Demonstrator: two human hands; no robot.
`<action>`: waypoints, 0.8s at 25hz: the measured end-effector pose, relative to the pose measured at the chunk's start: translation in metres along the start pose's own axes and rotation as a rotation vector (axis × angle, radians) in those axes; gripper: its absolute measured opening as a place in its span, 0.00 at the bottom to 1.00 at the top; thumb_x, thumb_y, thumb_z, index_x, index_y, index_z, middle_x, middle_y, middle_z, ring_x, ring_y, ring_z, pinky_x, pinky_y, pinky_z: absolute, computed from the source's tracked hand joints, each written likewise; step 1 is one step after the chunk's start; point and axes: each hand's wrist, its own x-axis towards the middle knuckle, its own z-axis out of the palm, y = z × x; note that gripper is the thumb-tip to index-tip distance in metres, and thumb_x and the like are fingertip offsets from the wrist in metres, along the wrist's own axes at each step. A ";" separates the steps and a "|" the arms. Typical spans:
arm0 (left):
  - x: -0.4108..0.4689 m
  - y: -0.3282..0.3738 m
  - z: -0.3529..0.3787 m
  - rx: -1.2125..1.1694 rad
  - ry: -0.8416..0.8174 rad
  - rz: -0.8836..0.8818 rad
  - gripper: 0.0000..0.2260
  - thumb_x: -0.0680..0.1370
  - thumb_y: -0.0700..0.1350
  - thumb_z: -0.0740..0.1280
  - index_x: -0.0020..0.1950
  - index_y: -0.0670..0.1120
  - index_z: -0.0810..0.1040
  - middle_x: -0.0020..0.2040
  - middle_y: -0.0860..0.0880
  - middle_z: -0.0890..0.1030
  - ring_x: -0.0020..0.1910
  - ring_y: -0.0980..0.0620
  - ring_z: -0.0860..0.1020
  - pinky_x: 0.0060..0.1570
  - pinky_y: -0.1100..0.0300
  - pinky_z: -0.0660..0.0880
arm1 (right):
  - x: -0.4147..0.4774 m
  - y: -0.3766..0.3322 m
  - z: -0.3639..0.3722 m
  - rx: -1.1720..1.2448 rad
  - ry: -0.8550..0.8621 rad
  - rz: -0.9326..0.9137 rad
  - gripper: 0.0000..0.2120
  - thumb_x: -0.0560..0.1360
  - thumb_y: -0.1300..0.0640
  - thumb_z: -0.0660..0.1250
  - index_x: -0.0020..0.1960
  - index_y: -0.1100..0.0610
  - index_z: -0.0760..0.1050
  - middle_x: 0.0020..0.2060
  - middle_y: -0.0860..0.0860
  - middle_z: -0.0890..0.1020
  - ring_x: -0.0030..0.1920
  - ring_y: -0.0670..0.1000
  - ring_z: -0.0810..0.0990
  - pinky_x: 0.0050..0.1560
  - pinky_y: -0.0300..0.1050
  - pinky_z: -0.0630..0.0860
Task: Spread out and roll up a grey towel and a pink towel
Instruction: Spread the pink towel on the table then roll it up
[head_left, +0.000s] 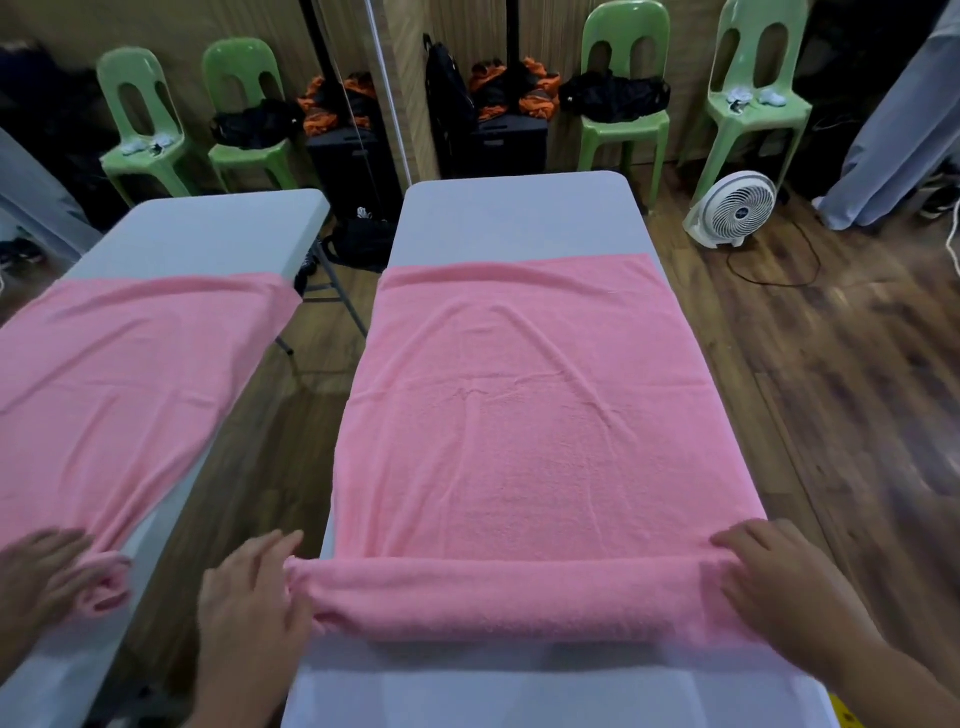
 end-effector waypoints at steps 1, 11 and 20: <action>-0.010 0.017 0.010 -0.033 -0.004 0.118 0.26 0.69 0.48 0.68 0.67 0.47 0.77 0.66 0.44 0.78 0.65 0.40 0.74 0.71 0.43 0.60 | -0.012 -0.010 0.003 0.001 0.026 -0.053 0.16 0.72 0.44 0.64 0.52 0.53 0.82 0.48 0.47 0.82 0.47 0.52 0.79 0.51 0.48 0.73; 0.001 0.034 0.034 0.056 -0.278 0.362 0.15 0.68 0.54 0.62 0.54 0.60 0.79 0.46 0.61 0.82 0.46 0.55 0.79 0.56 0.54 0.68 | -0.015 -0.027 0.015 0.078 -0.259 -0.064 0.09 0.65 0.45 0.63 0.43 0.45 0.74 0.37 0.40 0.78 0.40 0.47 0.76 0.43 0.45 0.68; 0.026 0.054 0.040 0.174 -0.046 0.467 0.14 0.79 0.54 0.59 0.54 0.52 0.82 0.55 0.52 0.83 0.55 0.47 0.80 0.65 0.39 0.70 | 0.030 -0.032 0.017 0.000 -0.049 -0.146 0.15 0.72 0.47 0.63 0.55 0.51 0.80 0.50 0.49 0.81 0.48 0.55 0.78 0.48 0.54 0.78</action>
